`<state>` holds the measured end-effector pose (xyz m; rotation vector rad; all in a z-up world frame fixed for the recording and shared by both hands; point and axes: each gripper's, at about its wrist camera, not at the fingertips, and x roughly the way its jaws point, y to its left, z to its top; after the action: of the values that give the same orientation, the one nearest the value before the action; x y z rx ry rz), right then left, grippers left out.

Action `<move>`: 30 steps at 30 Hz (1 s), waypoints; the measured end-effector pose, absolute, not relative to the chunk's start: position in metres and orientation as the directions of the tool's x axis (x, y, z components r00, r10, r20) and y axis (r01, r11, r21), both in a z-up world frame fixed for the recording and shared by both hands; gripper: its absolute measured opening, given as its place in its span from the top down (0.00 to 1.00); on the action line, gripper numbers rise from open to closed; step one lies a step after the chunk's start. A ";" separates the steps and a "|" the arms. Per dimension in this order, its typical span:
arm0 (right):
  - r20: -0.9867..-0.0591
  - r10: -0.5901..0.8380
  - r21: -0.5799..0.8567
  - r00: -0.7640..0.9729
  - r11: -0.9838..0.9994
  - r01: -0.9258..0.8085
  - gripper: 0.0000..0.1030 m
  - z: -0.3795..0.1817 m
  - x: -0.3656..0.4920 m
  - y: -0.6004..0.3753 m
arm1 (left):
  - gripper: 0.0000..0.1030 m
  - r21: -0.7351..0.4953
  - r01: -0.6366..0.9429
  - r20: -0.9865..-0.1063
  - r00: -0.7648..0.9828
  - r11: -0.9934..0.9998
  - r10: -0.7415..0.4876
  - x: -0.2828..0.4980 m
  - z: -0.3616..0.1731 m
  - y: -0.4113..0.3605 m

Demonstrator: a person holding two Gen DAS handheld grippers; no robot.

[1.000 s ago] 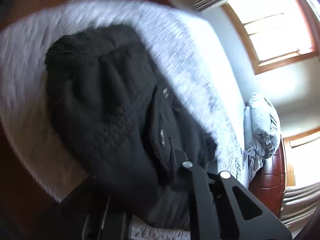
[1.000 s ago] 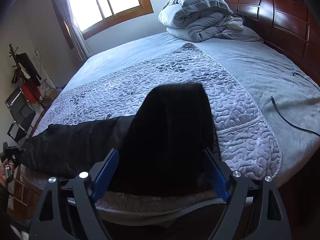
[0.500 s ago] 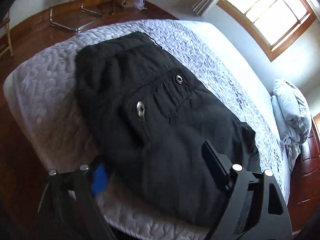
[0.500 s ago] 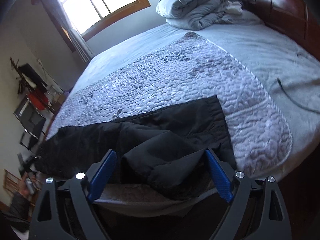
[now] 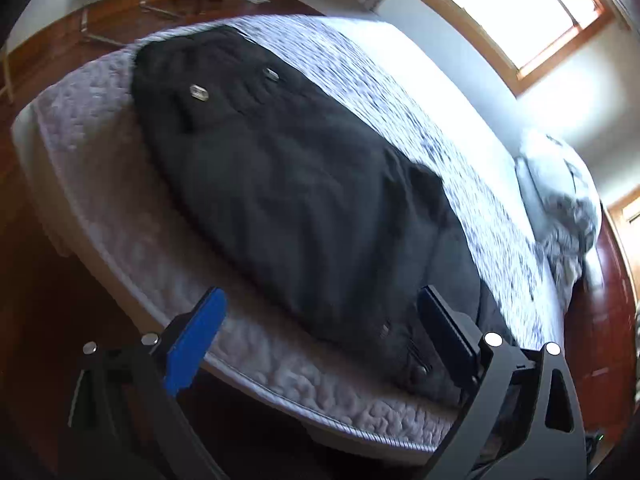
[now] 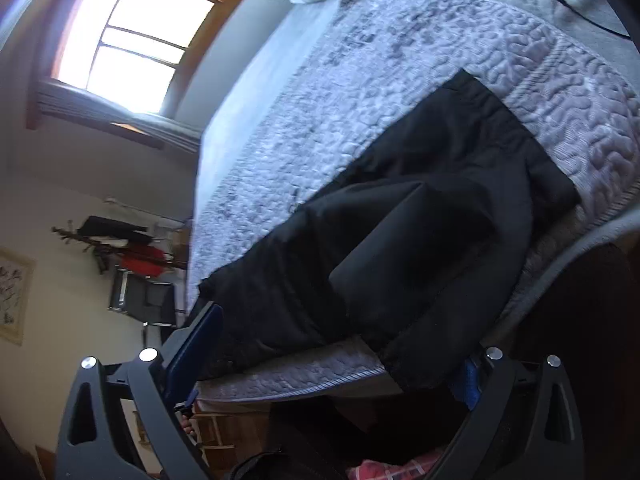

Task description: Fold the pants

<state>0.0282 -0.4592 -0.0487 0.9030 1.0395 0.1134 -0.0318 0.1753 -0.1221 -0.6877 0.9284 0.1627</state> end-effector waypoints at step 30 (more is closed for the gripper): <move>-0.690 0.378 0.722 0.618 0.420 0.550 0.63 -0.118 0.089 -0.489 | 0.04 -0.252 -0.408 -0.886 0.463 0.877 -0.039 0.001 -0.166 0.158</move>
<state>0.0887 -0.4886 -0.1184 1.1818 0.9565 -0.1312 0.0009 0.1580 -0.1665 -0.4693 1.0753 0.2376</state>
